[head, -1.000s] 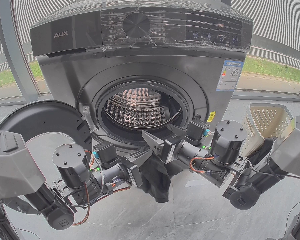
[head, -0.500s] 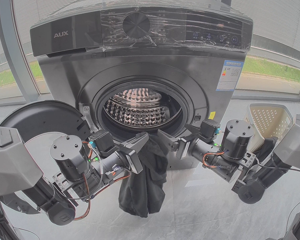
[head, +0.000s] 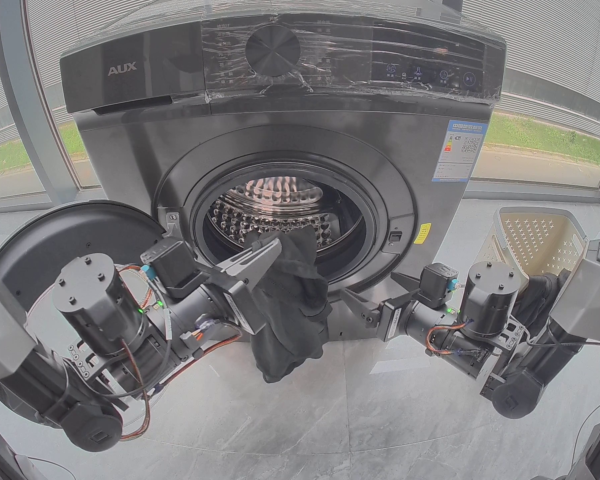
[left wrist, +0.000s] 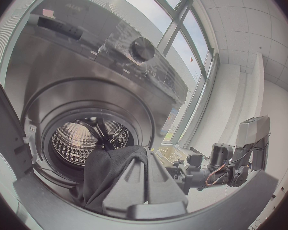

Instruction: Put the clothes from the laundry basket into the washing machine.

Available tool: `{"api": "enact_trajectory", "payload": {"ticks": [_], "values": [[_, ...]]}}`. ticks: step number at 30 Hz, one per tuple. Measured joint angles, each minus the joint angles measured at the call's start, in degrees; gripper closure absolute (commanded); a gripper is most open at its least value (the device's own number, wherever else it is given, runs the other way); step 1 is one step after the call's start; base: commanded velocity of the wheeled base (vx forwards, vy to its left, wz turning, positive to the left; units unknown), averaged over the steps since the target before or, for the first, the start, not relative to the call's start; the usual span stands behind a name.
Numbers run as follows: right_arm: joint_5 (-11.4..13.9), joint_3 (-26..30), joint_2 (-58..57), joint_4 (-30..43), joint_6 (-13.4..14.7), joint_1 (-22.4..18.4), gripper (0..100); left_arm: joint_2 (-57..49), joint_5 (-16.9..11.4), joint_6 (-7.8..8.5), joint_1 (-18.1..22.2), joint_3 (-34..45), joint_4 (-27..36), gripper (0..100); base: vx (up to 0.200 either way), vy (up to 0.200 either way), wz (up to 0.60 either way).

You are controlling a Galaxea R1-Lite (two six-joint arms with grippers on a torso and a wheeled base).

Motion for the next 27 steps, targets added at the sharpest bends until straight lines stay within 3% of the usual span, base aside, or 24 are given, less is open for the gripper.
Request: {"api": "enact_trajectory", "payload": {"ticks": [11,18,27], "values": [[0.41,2.71,3.02,-0.02,0.43,1.11,0,-3.89,-0.35,0.13,0.11,0.72,0.01,100,0.0,0.0,0.0],[3.23,3.02,5.97,-0.55,0.2,0.89,0,-4.33,-0.41,0.09,0.99,0.44,0.01,100,0.0,0.0,0.0],[9.84,3.83,11.82,-7.68,-1.89,0.78,0,-4.5,-0.39,0.05,1.13,0.55,0.0,100,0.0,0.0,0.0]]}}
